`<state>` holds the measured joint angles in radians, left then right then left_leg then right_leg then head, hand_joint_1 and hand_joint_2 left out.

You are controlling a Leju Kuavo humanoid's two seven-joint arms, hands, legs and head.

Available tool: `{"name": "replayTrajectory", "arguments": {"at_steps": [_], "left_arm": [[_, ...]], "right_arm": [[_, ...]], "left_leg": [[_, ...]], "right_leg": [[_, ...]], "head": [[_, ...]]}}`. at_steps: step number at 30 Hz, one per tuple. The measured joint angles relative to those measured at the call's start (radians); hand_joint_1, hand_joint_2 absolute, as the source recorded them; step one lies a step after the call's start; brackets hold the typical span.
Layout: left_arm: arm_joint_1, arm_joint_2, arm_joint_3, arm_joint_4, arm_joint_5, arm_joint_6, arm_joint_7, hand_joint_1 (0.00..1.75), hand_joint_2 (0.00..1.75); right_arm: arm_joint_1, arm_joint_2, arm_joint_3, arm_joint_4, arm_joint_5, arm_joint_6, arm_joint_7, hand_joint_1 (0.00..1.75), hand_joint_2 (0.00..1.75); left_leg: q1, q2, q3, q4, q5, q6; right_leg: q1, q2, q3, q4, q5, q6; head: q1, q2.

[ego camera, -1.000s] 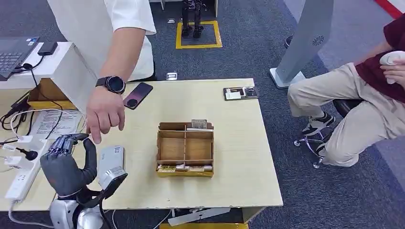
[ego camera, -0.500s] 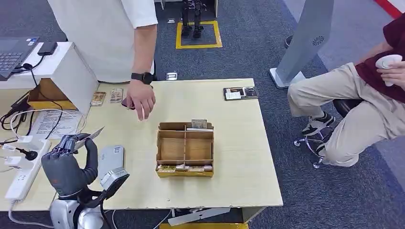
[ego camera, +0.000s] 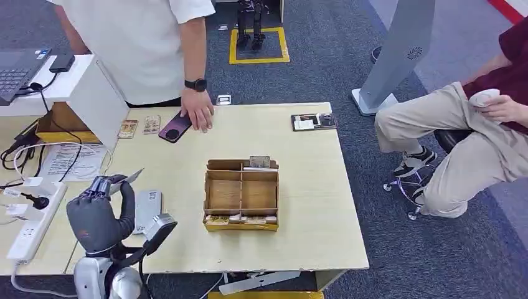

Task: Pass the card to the sensor for recognition and then transmit it.

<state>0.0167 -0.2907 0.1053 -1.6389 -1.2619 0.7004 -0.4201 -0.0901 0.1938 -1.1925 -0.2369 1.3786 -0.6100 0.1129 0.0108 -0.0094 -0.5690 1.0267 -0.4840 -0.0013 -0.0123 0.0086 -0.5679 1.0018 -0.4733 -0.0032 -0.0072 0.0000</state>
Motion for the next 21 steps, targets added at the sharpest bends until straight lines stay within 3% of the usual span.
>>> {"name": "replayTrajectory", "arguments": {"at_steps": [4,10,19,21], "left_arm": [[-0.007,0.002,0.0,0.041,-0.039,0.0,0.037,1.75,1.75],[-0.038,0.012,0.0,0.098,-0.143,0.0,0.213,1.75,1.75],[-0.061,0.054,-0.006,0.163,-0.242,0.0,0.418,1.75,1.75],[-0.062,0.067,-0.013,0.177,-0.252,0.001,0.438,1.75,1.75]], "right_arm": [[0.0,-0.001,0.008,0.0,-0.001,0.007,0.0,0.0,0.0],[0.0,-0.004,0.014,0.002,-0.001,0.012,0.002,0.0,0.0],[0.001,-0.006,0.023,0.003,-0.007,0.012,0.006,0.0,0.0],[0.001,-0.007,0.025,0.003,-0.008,0.013,0.006,0.0,0.0]], "left_leg": [[0.0,0.0,0.0,0.0,0.0,0.0],[0.0,0.0,-0.001,0.0,0.0,0.0],[0.0,0.0,0.0,0.0,0.0,0.0],[0.0,0.0,0.0,0.0,0.0,0.0]], "right_leg": [[0.0,0.0,0.0,0.0,0.0,0.0],[0.0,0.0,0.0,0.0,0.0,0.0],[0.0,0.0,0.0,0.0,0.0,0.0],[0.0,0.0,0.0,0.0,0.0,0.0]], "head": [[0.0,0.0],[0.0,0.0],[0.0,0.0],[0.0,0.0]]}}
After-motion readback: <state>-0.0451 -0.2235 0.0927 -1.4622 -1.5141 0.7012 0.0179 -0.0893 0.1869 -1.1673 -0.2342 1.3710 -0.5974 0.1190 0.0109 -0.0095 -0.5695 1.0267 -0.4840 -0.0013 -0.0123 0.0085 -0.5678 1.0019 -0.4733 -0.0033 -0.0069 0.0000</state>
